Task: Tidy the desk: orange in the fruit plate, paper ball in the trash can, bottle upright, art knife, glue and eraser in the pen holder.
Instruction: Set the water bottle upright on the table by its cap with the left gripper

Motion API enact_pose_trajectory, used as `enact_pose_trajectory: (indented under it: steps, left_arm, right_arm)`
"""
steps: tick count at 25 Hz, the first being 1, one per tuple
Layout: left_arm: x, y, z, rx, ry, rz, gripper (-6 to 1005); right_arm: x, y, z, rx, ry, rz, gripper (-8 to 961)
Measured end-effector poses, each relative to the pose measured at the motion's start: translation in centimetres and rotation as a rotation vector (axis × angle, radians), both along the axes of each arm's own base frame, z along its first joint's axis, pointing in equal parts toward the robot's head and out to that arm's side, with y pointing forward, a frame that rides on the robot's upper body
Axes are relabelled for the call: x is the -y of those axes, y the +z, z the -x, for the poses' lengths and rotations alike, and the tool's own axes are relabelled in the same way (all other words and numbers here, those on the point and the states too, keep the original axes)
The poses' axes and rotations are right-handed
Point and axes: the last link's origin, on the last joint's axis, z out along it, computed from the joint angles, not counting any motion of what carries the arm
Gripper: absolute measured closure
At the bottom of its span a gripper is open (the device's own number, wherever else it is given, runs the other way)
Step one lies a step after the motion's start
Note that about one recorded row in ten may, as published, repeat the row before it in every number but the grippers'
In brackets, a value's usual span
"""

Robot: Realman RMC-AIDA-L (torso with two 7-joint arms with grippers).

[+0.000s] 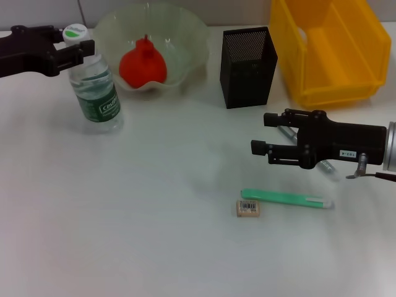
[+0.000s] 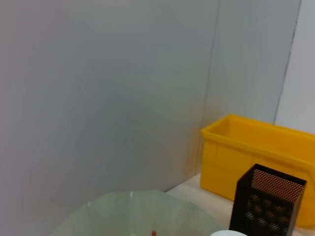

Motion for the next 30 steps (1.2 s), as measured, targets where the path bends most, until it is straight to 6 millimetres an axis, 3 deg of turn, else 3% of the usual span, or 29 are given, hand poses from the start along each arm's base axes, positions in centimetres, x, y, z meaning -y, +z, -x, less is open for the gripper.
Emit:
enact_pose_trajectory:
  steps: [30]
  left_arm:
    - [-0.47,-0.56,0.1,0.034,0.024,-0.024,551]
  right_arm:
    - [-0.15,0.04,0.03,0.001,-0.003,-0.004,211]
